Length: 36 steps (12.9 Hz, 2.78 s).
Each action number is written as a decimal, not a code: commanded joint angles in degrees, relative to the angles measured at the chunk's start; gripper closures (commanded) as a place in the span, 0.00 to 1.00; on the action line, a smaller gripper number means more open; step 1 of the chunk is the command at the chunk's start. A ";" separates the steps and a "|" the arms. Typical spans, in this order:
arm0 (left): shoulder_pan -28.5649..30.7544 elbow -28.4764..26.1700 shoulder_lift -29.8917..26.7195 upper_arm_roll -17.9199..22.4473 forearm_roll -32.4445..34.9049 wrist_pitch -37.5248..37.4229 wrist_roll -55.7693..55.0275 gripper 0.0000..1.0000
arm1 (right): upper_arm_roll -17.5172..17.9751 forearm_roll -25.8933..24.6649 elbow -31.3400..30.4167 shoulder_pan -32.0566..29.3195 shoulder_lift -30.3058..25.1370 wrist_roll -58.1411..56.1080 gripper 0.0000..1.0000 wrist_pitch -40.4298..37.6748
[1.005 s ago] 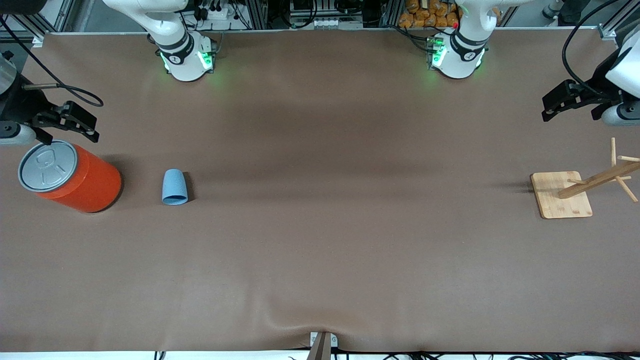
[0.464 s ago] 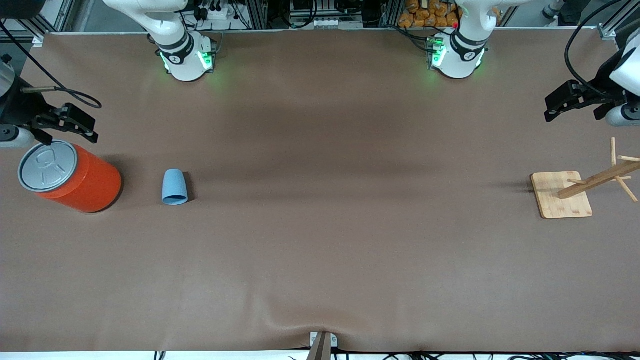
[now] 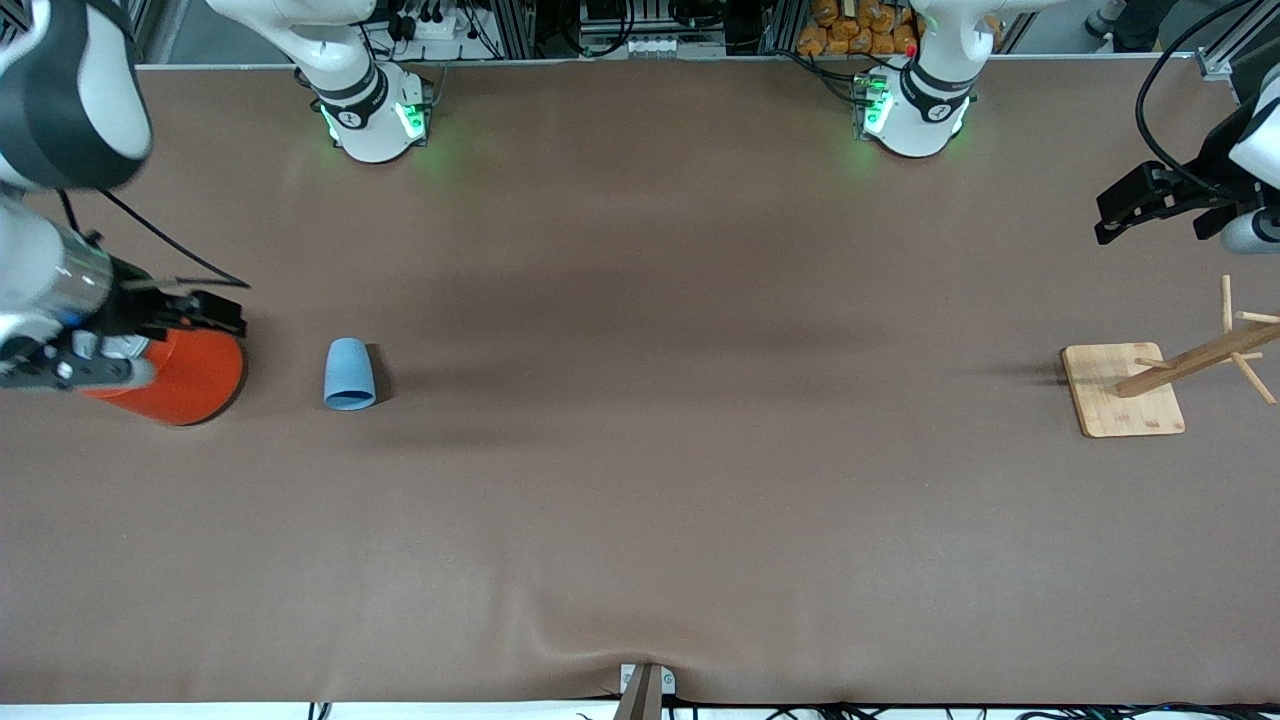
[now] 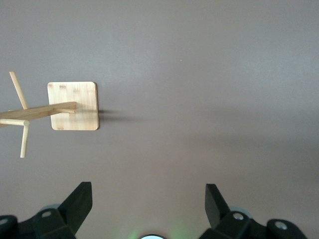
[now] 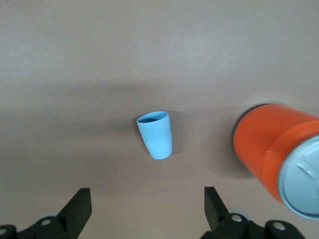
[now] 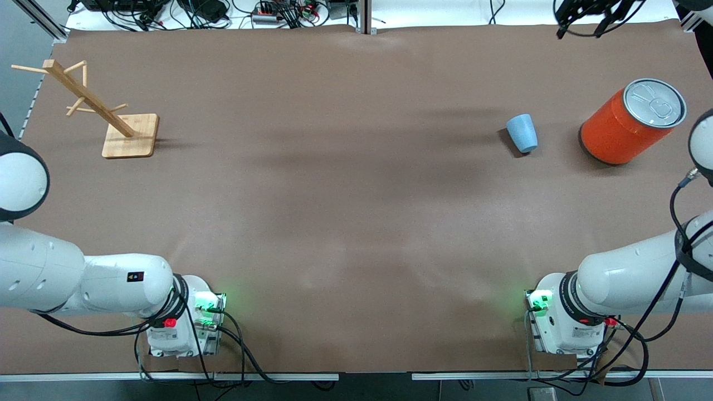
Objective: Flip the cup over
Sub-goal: 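Grasp the light blue cup with the right gripper, then lift the cup and carry it toward the table middle with the right gripper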
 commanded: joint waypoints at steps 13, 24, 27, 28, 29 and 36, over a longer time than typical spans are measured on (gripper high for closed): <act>0.95 0.36 -0.06 -0.21 -0.74 0.03 0.94 0.00 | 0.82 1.65 -37.95 -0.85 1.24 -9.84 0.00 44.02; 1.83 -0.08 0.12 -0.21 -0.74 0.99 0.94 0.00 | 0.91 1.65 -39.71 -0.76 9.93 -11.33 0.18 55.28; 1.75 -0.08 0.56 -0.30 -0.74 1.26 0.94 0.00 | 1.34 1.74 -36.39 0.73 9.59 -10.63 1.00 50.74; 1.75 -0.08 0.56 -0.30 -0.83 1.26 0.86 0.00 | 1.35 1.74 -32.46 1.87 9.76 -10.63 1.00 45.40; 1.75 -0.08 0.56 -0.30 -0.83 1.26 0.86 0.00 | 1.35 2.17 -27.54 3.19 9.85 -10.63 1.00 38.22; 1.75 -0.52 0.73 -0.39 -0.83 1.35 0.86 0.00 | 1.26 5.43 4.03 23.11 16.95 -11.50 1.00 18.63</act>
